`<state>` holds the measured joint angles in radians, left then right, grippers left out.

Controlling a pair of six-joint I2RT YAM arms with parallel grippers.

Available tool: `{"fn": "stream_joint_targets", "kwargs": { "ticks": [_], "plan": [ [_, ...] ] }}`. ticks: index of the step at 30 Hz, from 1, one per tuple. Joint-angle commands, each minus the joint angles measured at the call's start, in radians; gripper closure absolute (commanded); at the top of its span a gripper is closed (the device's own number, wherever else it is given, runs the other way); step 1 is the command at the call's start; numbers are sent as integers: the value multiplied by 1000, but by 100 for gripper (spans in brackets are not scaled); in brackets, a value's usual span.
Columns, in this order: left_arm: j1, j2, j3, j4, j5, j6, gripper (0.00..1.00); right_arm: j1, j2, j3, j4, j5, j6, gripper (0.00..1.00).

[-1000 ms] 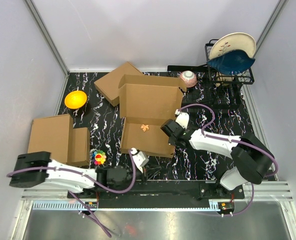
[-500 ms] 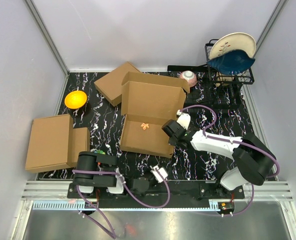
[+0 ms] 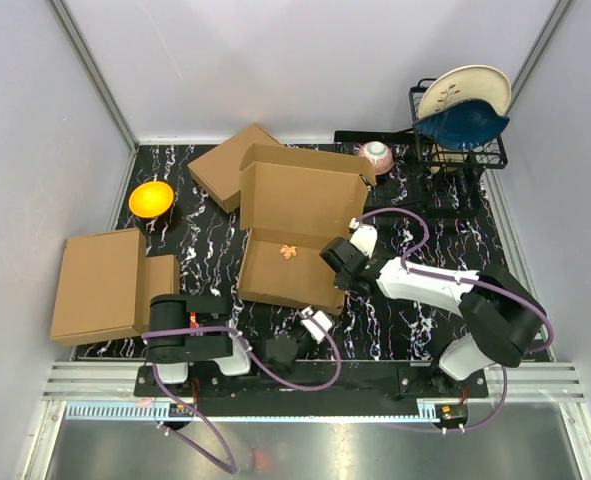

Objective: Fold the paper box
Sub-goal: Fold the paper box at the center of the board.

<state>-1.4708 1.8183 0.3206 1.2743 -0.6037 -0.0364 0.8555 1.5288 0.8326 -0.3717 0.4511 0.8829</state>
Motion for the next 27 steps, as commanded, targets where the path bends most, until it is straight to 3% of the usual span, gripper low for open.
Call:
{"fn": "stream_joint_targets", "kwargs": {
  "ticks": [1, 27],
  "plan": [
    [20, -2, 31, 393, 68, -51, 100, 4, 65, -23, -70, -97, 8, 100],
    [101, 76, 95, 393, 71, -105, 100, 92, 197, 53, -138, -95, 19, 100]
  ]
}}
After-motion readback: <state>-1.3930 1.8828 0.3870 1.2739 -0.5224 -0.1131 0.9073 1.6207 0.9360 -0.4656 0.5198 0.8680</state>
